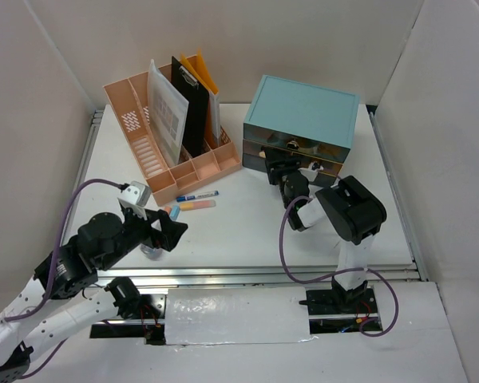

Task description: Organize the desk

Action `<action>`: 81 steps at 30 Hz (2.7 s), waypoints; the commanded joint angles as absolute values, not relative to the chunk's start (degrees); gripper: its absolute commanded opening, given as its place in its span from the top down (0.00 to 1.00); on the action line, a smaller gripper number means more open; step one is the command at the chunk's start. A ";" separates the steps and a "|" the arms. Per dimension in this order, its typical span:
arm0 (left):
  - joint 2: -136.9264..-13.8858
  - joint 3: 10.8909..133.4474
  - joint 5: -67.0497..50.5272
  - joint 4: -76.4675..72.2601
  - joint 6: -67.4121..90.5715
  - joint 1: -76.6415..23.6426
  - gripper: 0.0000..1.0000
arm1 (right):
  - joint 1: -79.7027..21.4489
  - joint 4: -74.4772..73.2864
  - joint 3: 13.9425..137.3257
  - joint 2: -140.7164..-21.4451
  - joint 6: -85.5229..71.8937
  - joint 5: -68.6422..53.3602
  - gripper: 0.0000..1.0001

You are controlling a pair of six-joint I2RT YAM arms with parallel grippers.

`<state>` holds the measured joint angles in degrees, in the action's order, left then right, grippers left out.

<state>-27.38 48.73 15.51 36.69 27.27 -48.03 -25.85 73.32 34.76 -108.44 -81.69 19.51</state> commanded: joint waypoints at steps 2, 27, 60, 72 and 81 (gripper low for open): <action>-28.56 48.87 12.48 33.66 24.96 -47.90 0.00 | -26.45 81.47 37.53 -111.62 -83.58 22.32 0.34; -28.21 48.96 14.06 34.28 25.31 -47.90 0.01 | -35.68 83.93 34.81 -110.04 -84.64 25.84 0.87; -31.45 51.15 32.17 41.48 34.80 -47.90 0.00 | -58.09 40.05 31.36 -86.24 -63.91 31.38 0.00; -41.74 54.49 37.53 48.07 42.62 -45.00 0.01 | -59.68 -0.79 56.27 -83.60 -35.87 31.47 0.00; -61.23 56.77 26.46 39.82 53.60 -40.80 0.00 | -61.08 -14.93 48.61 -51.54 -38.58 34.27 0.00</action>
<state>-54.78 53.47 30.57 44.03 47.00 -43.62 -60.25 -9.47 50.02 -63.02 -39.11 31.07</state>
